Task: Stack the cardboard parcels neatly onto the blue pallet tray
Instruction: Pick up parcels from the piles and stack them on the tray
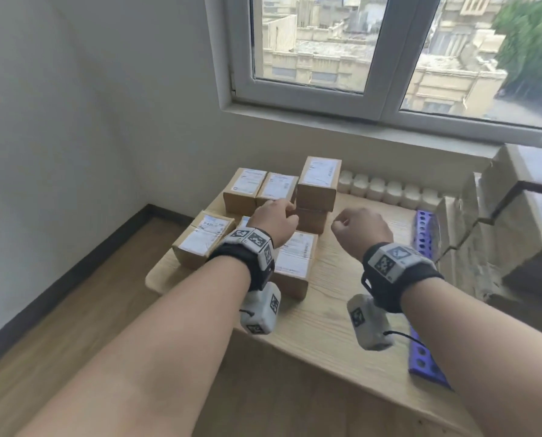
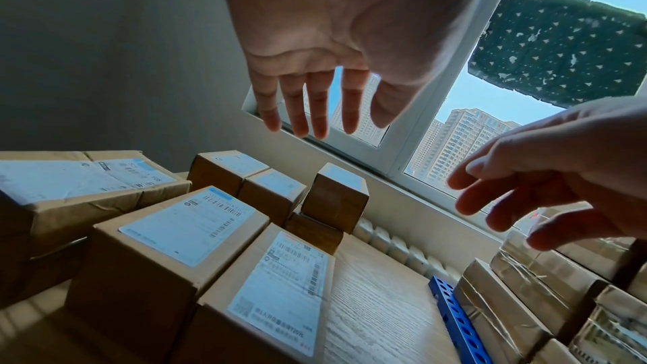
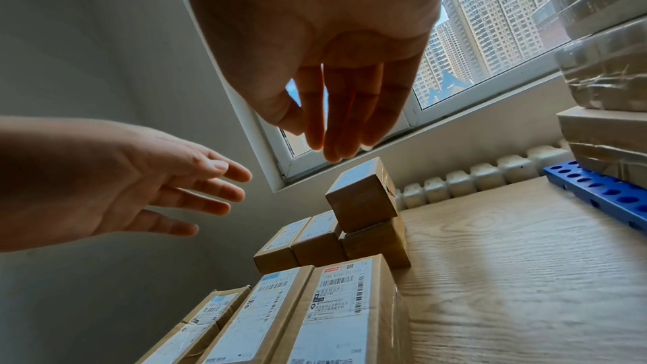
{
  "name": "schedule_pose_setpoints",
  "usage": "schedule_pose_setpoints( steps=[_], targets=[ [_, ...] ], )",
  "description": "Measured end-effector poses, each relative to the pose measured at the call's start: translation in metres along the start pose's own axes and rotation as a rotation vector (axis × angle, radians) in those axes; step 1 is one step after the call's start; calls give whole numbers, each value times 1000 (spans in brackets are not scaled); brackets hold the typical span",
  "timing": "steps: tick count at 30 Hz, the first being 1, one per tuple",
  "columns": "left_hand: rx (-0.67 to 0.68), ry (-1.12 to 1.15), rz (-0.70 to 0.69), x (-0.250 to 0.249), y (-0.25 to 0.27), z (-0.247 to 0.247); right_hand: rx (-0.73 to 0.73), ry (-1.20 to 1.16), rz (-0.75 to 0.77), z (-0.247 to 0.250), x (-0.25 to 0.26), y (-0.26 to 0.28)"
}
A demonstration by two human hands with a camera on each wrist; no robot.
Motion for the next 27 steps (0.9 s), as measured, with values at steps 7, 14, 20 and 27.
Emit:
schedule_pose_setpoints(
  steps=[7,14,20,27],
  targets=[
    [24,30,-26,-1,-47,2,-13,-27,-87,-26,2,-38],
    [90,24,3,-19,-119,-10,-30,-180,-194,-48,-24,-102],
    [161,163,59,-36,-180,-34,-46,-291,-297,-65,-54,-151],
    [260,327,192,-39,-220,-60,-48,-527,-339,-82,-72,-175]
  ],
)
Point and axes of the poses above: each hand's wrist, its own y-axis away from the middle knuckle, its own z-axis out of the back of the hand, x = y × z, the point moved 1 cm from there along -y, towards the middle knuckle, and after that the axes turned 12 degrees about z, right-handed, at the moved point
